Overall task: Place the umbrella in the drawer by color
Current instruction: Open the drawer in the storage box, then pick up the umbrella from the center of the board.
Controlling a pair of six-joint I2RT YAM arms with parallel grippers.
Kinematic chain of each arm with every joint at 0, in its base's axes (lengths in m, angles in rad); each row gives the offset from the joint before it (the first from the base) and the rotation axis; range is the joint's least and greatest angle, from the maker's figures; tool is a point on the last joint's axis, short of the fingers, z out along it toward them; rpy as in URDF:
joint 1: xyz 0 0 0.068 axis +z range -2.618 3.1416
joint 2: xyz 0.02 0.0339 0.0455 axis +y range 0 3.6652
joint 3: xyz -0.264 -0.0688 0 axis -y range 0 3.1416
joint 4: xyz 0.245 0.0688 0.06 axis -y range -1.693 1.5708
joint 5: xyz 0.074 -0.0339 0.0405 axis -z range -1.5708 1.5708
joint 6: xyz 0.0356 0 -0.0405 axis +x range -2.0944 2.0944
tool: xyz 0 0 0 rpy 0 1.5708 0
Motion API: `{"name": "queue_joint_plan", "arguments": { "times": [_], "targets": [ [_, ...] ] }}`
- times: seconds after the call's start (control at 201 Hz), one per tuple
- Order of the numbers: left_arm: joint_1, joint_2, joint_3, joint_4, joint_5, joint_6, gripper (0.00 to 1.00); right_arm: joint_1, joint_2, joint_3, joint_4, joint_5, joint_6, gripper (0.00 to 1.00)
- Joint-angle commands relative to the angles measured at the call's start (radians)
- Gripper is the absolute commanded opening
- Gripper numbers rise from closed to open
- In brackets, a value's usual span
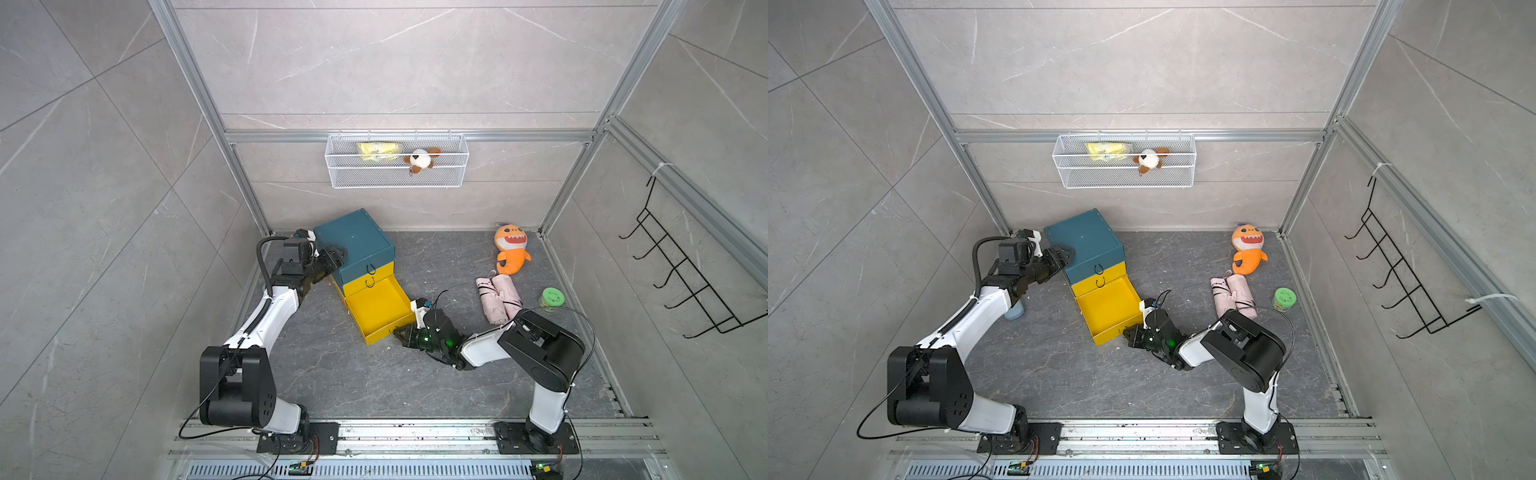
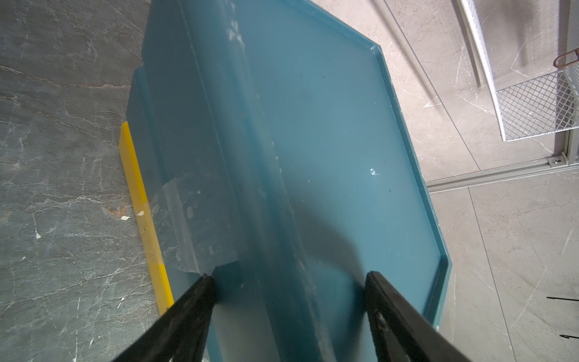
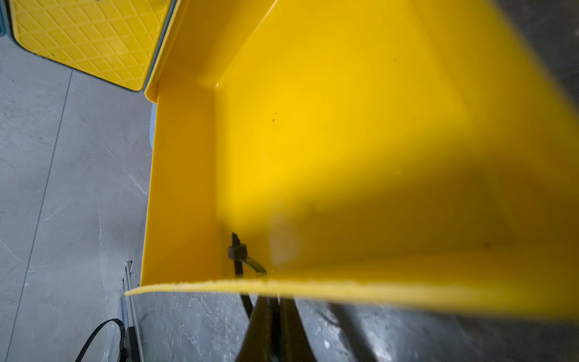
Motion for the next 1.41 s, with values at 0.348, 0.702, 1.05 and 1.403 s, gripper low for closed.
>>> {"name": "queue_joint_plan", "arguments": {
  "times": [0.348,0.702,1.05,1.403],
  "targets": [
    [-0.012,-0.023,-0.031,-0.212,-0.008,0.035,0.94,0.004,-0.148,-0.029,-0.098,0.085,-0.082,0.58],
    [-0.012,-0.209,0.005,-0.311,-0.092,0.047,0.96,0.004,-0.354,-0.021,-0.299,0.196,-0.203,0.64],
    [-0.059,-0.394,0.023,-0.365,-0.101,0.047,0.96,0.001,-0.508,0.146,-0.705,0.414,-0.395,0.75],
    [-0.388,-0.366,0.023,-0.351,-0.129,0.123,0.97,-0.178,-0.518,0.339,-1.034,0.511,-0.476,0.87]
  ]
}}
